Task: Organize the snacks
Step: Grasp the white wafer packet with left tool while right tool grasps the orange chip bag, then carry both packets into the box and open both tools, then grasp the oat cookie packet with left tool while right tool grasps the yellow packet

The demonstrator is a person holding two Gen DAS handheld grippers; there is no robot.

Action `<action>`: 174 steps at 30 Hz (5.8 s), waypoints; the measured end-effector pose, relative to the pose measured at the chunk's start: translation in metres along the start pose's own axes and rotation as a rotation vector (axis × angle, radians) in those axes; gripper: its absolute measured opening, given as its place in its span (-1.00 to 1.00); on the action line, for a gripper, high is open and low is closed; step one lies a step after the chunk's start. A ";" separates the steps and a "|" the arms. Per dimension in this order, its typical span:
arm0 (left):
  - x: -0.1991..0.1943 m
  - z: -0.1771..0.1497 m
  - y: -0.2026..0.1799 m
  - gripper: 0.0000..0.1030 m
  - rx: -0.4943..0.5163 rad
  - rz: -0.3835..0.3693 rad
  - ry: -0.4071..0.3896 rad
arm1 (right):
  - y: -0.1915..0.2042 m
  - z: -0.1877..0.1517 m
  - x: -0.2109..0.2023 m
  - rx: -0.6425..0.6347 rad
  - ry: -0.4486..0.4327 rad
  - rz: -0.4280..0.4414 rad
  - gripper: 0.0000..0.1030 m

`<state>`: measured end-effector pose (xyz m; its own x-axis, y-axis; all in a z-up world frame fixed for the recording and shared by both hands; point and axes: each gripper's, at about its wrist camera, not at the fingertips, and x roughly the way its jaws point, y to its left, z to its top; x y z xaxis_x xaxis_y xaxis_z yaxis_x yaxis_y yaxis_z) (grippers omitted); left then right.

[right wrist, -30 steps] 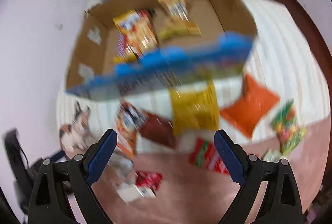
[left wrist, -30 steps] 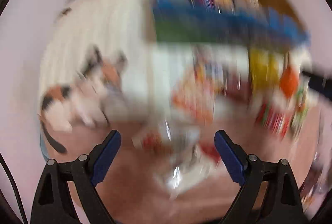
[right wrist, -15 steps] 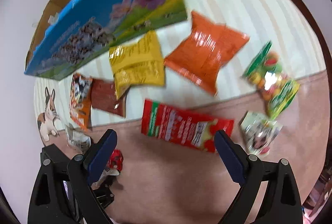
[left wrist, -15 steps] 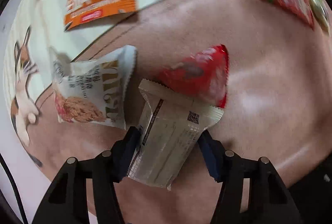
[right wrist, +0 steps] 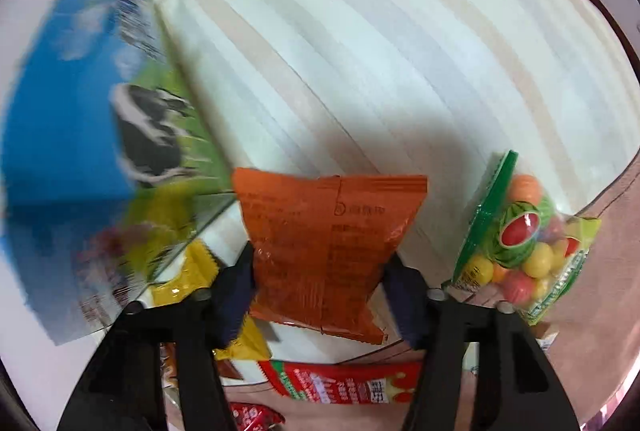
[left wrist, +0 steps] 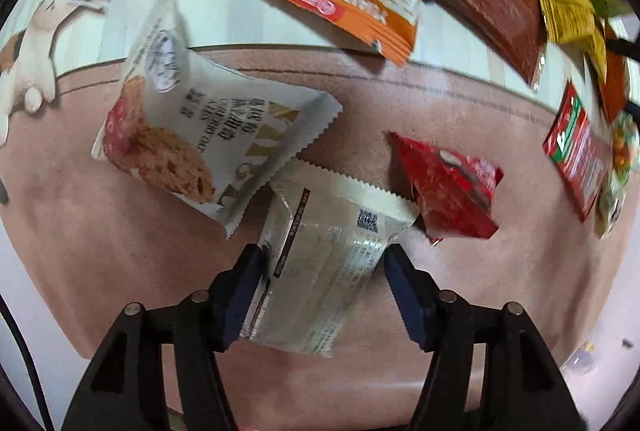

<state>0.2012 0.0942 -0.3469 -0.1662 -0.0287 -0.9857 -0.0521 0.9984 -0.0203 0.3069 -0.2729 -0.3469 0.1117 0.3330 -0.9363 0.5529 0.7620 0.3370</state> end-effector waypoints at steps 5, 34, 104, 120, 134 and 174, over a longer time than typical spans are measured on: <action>0.012 -0.012 -0.020 0.19 0.094 0.012 0.018 | 0.015 -0.013 -0.021 -0.155 0.010 0.000 0.01; 0.043 -0.055 -0.011 0.15 -0.157 -0.008 0.044 | -0.018 -0.170 0.030 -0.612 0.356 -0.125 0.31; -0.201 0.285 -0.022 0.06 -0.023 0.033 -0.365 | 0.227 0.124 -0.075 -0.614 -0.182 -0.057 0.70; -0.219 0.262 -0.033 0.59 0.012 0.012 -0.460 | 0.235 0.101 -0.078 -0.617 -0.196 -0.035 0.84; -0.253 0.159 -0.052 0.59 0.017 -0.019 -0.565 | 0.213 0.005 -0.134 -0.734 -0.325 -0.043 0.84; -0.011 0.011 0.076 0.55 -0.494 -0.274 -0.061 | 0.098 -0.121 -0.003 -0.961 0.099 -0.229 0.83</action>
<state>0.2102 0.1714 -0.3391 -0.0248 -0.2661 -0.9636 -0.5425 0.8132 -0.2106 0.2611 -0.1317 -0.2990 -0.0081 0.1331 -0.9911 -0.3565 0.9256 0.1273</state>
